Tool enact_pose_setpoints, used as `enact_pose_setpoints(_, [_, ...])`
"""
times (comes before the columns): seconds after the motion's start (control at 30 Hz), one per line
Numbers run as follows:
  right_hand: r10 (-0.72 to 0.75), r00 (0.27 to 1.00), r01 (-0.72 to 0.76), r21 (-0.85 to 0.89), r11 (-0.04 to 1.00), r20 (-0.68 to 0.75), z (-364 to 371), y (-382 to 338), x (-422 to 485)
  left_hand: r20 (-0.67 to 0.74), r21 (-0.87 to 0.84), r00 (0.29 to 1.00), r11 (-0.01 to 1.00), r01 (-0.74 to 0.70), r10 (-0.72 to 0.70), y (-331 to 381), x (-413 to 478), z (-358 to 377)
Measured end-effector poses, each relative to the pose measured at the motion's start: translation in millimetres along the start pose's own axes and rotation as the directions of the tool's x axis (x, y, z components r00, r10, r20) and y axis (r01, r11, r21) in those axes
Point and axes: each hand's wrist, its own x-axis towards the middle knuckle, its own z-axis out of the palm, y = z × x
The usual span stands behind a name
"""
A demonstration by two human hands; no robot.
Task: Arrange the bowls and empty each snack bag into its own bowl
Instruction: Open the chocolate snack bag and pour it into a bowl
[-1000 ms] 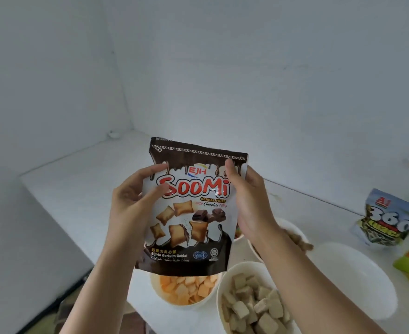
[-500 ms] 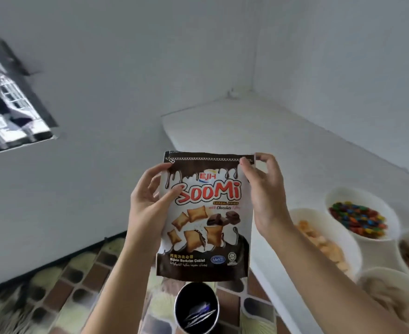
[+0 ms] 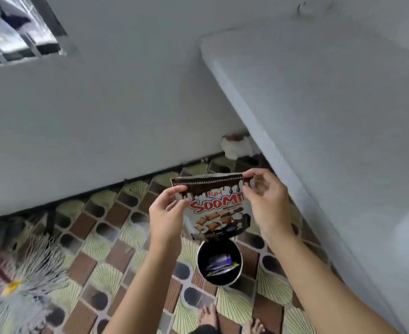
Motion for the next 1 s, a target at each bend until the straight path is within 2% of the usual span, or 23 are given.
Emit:
enact_pose_setpoints(0.37, [0.223, 0.974, -0.221, 0.044, 0.974, -0.029, 54.3, 276.3, 31.6, 0.019, 0.037, 0.962, 0.962, 0.272, -0.273, -237.5, 115.8, -9.6])
enact_pose_setpoints(0.6, [0.332, 0.943, -0.331, 0.021, 0.943, 0.001, 68.1, 408.6, 34.2, -0.019, 0.134, 0.95, 0.941, 0.312, -0.313, -357.5, 158.2, -9.5])
enact_pose_setpoints(0.8, [0.431, 0.899, -0.434, 0.019, 0.901, 0.069, 70.4, 453.9, 22.9, -0.031, 0.196, 0.923, 0.903, 0.382, -0.383, -398.0, 169.5, -13.1])
enact_pose_setpoints(0.9, [0.438, 0.897, -0.439, 0.002, 0.898, 0.066, 66.2, 441.9, 18.3, -0.029, 0.194, 0.923, 0.904, 0.381, -0.383, -388.4, 166.1, -15.7])
enact_pose_setpoints(1.0, [0.431, 0.9, -0.432, -0.002, 0.902, 0.064, 61.6, 400.1, 17.6, -0.021, 0.151, 0.934, 0.922, 0.356, -0.357, -348.9, 157.4, -14.5])
